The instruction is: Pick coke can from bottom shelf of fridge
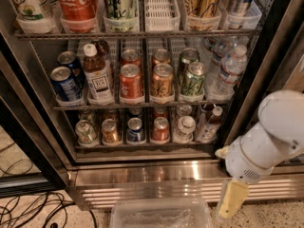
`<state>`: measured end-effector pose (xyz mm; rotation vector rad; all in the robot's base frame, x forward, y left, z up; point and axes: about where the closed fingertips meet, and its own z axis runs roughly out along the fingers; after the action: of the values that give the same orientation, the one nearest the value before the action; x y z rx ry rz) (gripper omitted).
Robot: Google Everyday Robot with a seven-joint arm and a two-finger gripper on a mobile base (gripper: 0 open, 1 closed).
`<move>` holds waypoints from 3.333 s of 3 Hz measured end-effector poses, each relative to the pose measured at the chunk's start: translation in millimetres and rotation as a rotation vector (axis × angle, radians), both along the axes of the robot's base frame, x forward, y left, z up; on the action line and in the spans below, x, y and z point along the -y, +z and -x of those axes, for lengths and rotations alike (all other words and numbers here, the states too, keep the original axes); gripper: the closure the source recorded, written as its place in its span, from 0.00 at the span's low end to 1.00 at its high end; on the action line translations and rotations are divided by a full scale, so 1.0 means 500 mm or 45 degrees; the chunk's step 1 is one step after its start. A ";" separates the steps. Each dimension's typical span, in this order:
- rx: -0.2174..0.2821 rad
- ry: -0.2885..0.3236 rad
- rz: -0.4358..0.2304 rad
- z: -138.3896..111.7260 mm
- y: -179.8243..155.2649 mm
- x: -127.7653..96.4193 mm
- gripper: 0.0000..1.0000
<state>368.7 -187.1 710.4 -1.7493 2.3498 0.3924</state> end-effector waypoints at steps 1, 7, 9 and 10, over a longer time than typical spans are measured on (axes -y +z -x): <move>0.028 0.016 -0.075 -0.015 -0.104 -0.042 0.00; 0.398 -0.280 -0.527 -0.135 -0.304 -0.165 0.00; 0.611 -0.446 -0.653 -0.204 -0.260 -0.200 0.00; 0.611 -0.447 -0.653 -0.204 -0.260 -0.200 0.00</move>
Offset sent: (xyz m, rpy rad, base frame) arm 0.0341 0.0735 -0.1206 0.2323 -0.1317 0.0156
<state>470.8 -86.9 580.5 -1.0351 1.9300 0.4128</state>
